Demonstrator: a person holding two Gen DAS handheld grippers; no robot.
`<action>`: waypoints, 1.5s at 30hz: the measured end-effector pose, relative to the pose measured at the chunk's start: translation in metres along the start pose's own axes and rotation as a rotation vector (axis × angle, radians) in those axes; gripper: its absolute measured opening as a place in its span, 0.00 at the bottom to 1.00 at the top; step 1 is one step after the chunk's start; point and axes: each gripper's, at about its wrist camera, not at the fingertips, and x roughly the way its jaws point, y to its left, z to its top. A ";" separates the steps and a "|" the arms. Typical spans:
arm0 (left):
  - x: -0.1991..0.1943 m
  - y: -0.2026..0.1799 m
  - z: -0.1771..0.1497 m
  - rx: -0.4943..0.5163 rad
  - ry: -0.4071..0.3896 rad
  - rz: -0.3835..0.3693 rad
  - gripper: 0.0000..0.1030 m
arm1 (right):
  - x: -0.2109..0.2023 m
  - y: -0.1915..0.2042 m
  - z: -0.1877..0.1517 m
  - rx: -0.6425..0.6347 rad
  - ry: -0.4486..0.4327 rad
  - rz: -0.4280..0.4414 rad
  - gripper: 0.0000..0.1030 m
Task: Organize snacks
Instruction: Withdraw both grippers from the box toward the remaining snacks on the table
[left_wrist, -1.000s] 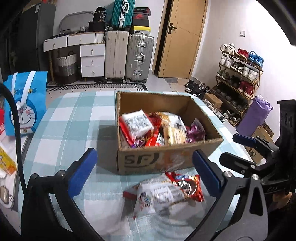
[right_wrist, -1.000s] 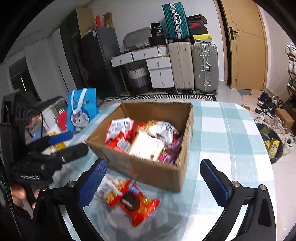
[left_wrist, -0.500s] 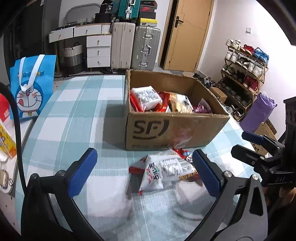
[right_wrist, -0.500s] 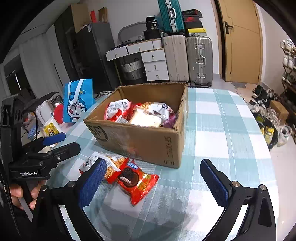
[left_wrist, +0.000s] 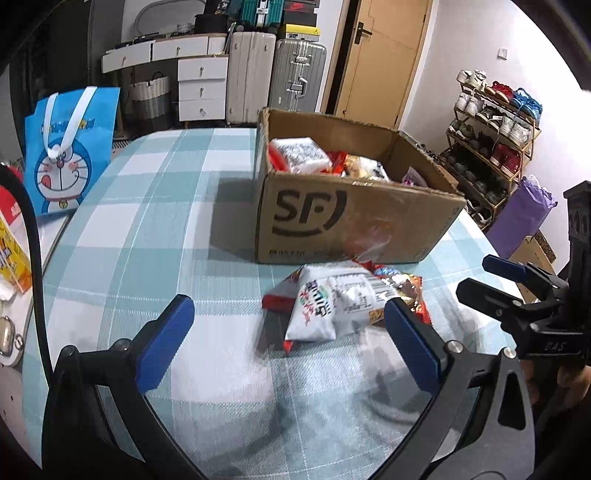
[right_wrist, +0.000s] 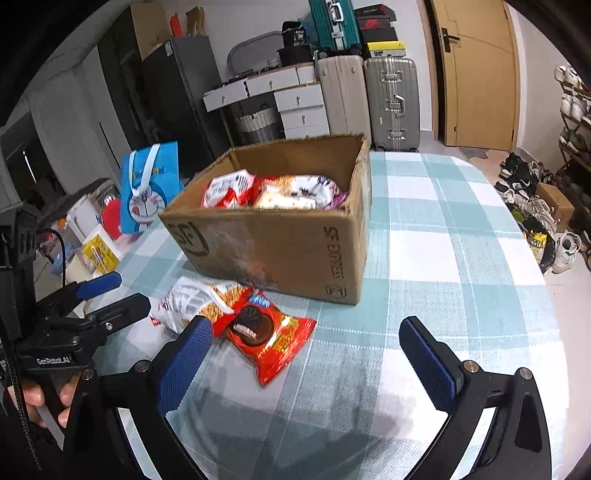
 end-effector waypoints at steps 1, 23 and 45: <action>0.002 0.002 -0.002 -0.006 0.007 0.001 0.99 | 0.002 0.001 -0.001 -0.002 0.002 -0.006 0.99; 0.021 0.017 -0.008 -0.025 0.034 0.016 0.99 | 0.071 0.010 -0.004 -0.012 0.151 -0.015 1.00; 0.028 0.029 -0.009 -0.059 0.040 0.022 0.99 | 0.099 0.046 -0.007 -0.108 0.175 -0.067 1.00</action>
